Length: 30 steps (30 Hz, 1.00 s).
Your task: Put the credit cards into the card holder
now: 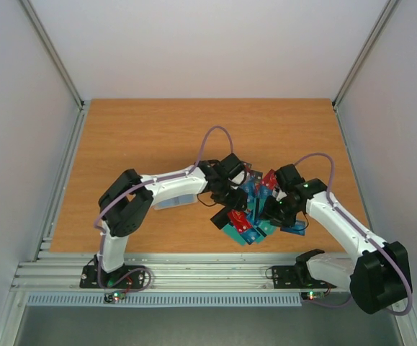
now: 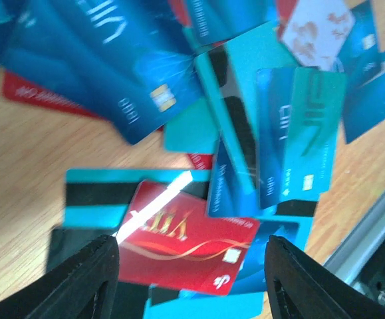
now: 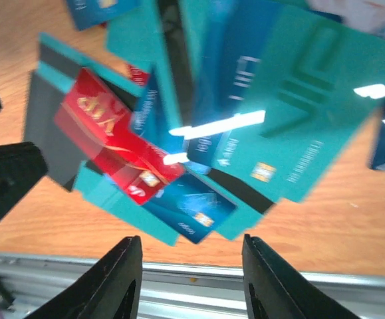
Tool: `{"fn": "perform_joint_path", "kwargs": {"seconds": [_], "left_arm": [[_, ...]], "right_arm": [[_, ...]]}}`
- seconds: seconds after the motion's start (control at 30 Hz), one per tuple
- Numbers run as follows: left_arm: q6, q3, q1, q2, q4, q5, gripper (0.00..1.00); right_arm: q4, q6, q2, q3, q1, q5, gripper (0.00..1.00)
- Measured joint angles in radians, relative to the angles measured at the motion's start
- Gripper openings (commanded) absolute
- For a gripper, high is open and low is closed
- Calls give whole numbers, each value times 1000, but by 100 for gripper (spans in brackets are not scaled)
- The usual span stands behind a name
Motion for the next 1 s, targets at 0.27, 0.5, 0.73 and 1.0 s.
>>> {"fn": "perform_joint_path", "kwargs": {"seconds": [0.27,0.5,0.73,1.0], "left_arm": [[20,51,-7,71,54,146,58],[12,83,-38,95,64,128,56],[-17,-63,-44,-9,68,82,56],[-47,-179,-54,-160,72,46,56]], "right_arm": [[-103,124,-62,-26,-47,100,55],[-84,189,8,-29,-94,206,51],[24,181,214,38,-167,305,42],[119,156,366,64,-171,330,41]]}}
